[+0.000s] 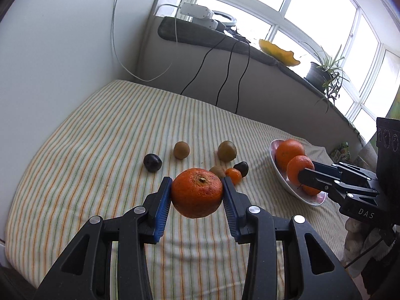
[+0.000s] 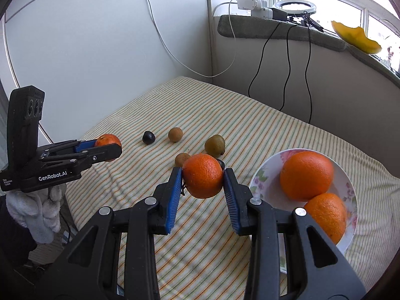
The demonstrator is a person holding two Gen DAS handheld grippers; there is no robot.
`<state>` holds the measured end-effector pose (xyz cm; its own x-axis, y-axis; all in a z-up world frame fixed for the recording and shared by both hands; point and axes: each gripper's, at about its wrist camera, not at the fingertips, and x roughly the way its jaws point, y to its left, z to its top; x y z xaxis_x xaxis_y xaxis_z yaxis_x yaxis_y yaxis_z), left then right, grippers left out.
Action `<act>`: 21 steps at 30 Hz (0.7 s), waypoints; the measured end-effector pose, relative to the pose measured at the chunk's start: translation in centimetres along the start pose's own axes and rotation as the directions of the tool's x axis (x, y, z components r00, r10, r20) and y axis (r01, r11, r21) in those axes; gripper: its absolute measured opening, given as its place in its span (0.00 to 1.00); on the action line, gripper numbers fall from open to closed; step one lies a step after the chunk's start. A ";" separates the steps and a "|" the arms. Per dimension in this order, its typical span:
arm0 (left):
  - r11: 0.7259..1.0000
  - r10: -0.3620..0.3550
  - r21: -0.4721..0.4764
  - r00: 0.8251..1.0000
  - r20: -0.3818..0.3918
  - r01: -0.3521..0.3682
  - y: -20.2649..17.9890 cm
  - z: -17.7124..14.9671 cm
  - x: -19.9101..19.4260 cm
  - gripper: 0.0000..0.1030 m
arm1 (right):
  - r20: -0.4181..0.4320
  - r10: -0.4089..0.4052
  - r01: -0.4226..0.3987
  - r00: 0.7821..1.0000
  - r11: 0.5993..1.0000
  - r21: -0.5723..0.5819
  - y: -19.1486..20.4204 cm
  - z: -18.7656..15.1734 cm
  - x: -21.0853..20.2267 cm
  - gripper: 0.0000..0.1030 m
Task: Organize fruits
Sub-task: 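Carry the tangerine with the left tool over the white plate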
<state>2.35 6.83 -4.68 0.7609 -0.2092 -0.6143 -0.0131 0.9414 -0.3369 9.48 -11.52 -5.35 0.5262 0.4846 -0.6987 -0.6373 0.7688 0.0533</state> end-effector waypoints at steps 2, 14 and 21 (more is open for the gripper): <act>1.000 -0.020 0.014 1.000 -0.003 0.020 -0.8 0.3 0.5 0.37 | -0.001 -0.013 0.013 1.000 1.000 0.013 -0.6 -0.5 -0.8 0.34; 0.987 -0.132 0.087 0.989 -0.061 0.137 -6.2 1.0 4.4 0.37 | -0.028 -0.098 0.100 0.995 0.993 0.070 -3.1 -4.3 -2.8 0.34; 0.976 -0.170 0.121 0.980 -0.099 0.182 -8.8 1.1 6.4 0.37 | -0.036 -0.123 0.126 0.992 0.989 0.076 -3.8 -5.1 -3.0 0.34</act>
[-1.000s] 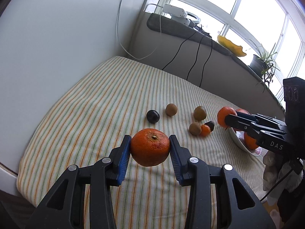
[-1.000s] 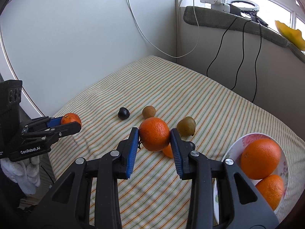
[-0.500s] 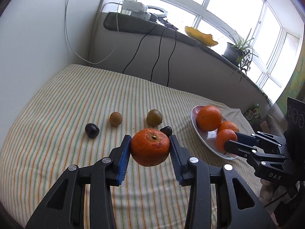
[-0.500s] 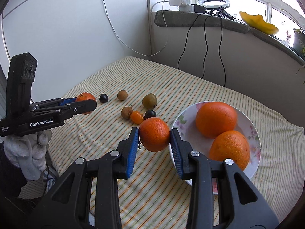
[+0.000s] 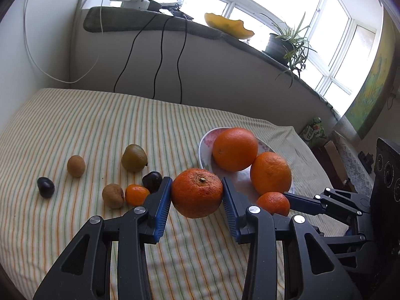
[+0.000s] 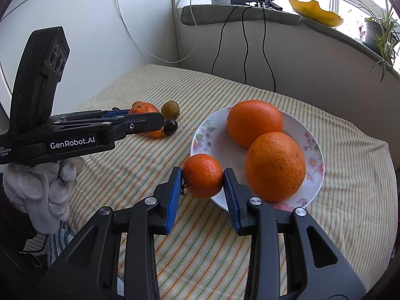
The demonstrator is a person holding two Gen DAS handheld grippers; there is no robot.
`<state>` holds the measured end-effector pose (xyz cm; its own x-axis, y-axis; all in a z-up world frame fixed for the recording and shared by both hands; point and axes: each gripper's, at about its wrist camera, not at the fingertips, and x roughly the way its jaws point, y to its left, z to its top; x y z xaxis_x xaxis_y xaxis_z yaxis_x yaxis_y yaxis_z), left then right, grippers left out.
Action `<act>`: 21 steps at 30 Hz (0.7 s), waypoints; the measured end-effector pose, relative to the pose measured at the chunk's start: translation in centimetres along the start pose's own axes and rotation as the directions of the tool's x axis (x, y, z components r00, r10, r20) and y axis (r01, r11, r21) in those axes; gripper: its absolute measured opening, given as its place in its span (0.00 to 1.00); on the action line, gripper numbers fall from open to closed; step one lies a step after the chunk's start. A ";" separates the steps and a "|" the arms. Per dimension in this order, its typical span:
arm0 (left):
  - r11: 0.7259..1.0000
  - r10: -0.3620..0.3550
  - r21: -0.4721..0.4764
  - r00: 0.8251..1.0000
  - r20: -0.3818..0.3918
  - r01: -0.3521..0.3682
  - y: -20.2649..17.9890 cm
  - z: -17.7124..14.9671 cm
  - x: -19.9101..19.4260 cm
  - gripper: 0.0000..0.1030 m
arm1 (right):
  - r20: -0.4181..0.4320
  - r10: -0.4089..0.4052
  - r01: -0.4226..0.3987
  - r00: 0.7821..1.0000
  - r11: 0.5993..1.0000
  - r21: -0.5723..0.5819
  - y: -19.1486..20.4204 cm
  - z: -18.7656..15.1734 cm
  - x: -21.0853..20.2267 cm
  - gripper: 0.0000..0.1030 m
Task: Organize fruits
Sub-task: 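Carry the tangerine with the left tool over the white plate, then lower the tangerine into the plate and open the left tool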
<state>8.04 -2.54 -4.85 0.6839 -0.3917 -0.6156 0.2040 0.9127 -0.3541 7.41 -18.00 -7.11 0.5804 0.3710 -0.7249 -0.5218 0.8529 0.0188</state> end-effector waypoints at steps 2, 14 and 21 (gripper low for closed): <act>1.000 -0.010 0.005 1.000 -0.011 0.010 -0.4 0.1 0.6 0.37 | 0.002 -0.010 0.010 1.000 1.000 -0.004 0.0 -0.1 -0.1 0.34; 0.999 -0.035 0.016 0.998 -0.043 0.036 -1.9 0.6 2.7 0.37 | 0.014 -0.055 0.056 0.998 0.997 -0.057 0.6 -0.4 0.0 0.35; 0.999 -0.048 0.022 0.998 -0.048 0.050 -2.5 1.1 3.2 0.38 | 0.016 -0.080 0.081 0.997 0.994 -0.069 0.6 -0.4 0.2 0.35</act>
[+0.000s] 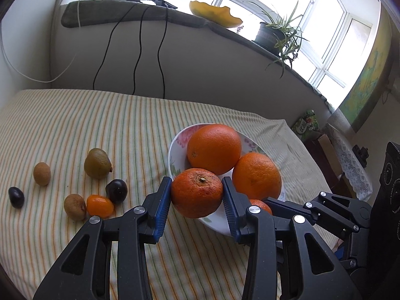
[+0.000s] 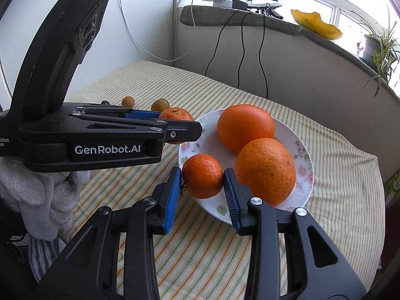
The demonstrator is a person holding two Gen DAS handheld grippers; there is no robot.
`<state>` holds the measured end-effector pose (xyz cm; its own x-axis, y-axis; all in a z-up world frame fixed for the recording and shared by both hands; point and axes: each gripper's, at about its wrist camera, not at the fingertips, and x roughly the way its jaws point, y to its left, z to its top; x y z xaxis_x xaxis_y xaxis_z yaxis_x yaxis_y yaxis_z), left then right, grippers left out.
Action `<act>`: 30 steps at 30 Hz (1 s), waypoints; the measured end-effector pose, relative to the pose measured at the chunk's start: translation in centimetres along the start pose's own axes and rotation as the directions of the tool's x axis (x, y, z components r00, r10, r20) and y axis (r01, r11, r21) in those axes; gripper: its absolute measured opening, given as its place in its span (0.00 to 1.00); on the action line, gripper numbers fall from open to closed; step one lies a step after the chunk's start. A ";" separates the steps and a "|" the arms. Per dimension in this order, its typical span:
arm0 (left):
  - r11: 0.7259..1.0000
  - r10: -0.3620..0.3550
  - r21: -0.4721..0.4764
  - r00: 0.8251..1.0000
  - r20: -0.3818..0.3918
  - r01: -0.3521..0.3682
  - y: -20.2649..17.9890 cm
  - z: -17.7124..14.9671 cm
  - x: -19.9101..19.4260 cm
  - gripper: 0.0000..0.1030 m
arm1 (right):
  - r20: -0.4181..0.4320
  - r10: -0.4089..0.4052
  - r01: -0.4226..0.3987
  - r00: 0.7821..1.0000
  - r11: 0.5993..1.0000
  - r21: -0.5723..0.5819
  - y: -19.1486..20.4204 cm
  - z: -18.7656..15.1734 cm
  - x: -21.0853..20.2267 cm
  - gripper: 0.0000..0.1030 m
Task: Organize fruits
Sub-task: 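Lower the tangerine into the plate and open the left tool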
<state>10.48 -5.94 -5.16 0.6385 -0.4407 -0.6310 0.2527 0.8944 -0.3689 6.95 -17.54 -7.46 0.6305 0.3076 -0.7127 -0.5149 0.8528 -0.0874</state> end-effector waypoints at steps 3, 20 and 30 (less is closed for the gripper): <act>1.000 -0.002 0.007 1.000 0.004 0.002 -0.3 0.1 0.1 0.55 | 0.004 -0.010 0.010 1.000 1.000 -0.001 -0.1 0.2 0.1 0.38; 1.000 0.016 0.020 1.000 0.021 -0.016 -0.8 0.0 -0.5 0.58 | 0.029 -0.028 0.028 0.999 1.000 0.002 -0.2 0.1 -0.7 0.72; 0.998 0.054 0.015 0.997 0.047 -0.055 0.2 -0.3 -2.1 0.59 | 0.042 -0.007 0.006 0.999 1.000 0.021 -0.3 0.5 -1.2 0.77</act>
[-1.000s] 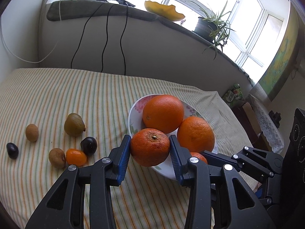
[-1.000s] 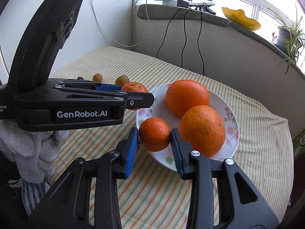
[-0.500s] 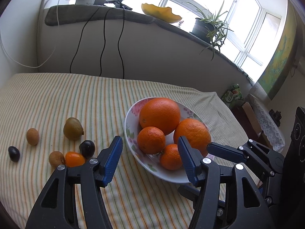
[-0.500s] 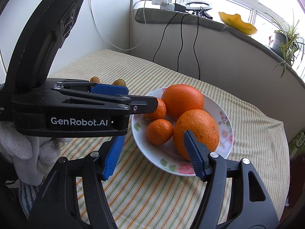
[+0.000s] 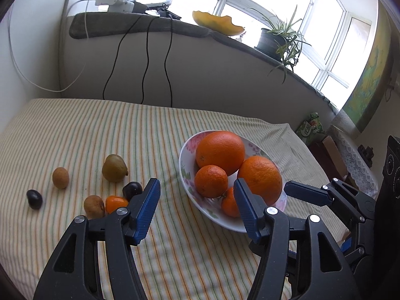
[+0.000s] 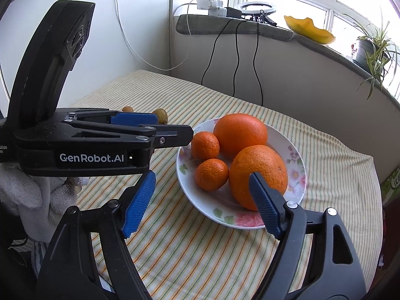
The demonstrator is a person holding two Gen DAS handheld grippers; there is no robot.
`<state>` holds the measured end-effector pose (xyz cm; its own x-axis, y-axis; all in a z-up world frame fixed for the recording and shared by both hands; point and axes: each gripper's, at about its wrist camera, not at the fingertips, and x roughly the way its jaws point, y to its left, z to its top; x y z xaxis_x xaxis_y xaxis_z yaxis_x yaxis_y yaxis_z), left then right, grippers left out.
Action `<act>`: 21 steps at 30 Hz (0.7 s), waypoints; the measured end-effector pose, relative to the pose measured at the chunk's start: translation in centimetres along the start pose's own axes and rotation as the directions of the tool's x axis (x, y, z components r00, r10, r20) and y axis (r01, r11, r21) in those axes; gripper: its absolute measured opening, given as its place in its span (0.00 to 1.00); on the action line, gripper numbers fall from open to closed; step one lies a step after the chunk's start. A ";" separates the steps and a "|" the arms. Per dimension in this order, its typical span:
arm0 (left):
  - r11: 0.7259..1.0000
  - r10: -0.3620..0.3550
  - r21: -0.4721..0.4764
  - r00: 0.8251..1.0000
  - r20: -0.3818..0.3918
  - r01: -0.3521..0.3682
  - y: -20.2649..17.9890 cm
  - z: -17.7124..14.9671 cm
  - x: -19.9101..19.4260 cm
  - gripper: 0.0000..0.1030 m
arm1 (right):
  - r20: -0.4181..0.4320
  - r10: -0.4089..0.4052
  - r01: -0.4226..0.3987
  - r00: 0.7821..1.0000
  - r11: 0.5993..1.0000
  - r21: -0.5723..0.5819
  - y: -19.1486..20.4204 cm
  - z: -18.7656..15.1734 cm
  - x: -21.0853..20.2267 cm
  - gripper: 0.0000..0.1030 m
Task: Organize fruits
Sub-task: 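Lower the tangerine into the plate and open the left tool, then move the left tool to a dark plum while the right tool moves to a small brown kiwi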
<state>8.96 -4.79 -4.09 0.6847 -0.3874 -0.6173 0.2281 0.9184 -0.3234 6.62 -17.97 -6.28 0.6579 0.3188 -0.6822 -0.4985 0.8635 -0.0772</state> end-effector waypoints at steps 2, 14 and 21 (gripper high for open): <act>1.000 0.012 -0.002 1.000 0.009 -0.012 0.5 -0.1 -0.5 0.59 | 0.006 0.007 -0.007 1.000 1.000 0.001 0.2 0.2 -0.1 0.77; 0.990 0.132 -0.047 0.990 0.046 -0.130 5.7 -1.3 -4.5 0.59 | 0.019 0.093 -0.093 0.995 0.995 -0.025 2.2 1.8 0.6 0.77; 0.971 0.214 -0.115 0.976 0.028 -0.209 10.1 -2.5 -5.7 0.59 | 0.004 0.169 -0.168 0.986 0.985 -0.042 4.2 2.5 1.9 0.77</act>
<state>5.64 6.47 -5.56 0.7371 -0.1797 -0.6515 -0.0017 0.9635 -0.2677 7.20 -12.75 -6.08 0.5668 0.4616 -0.6825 -0.6256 0.7801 0.0080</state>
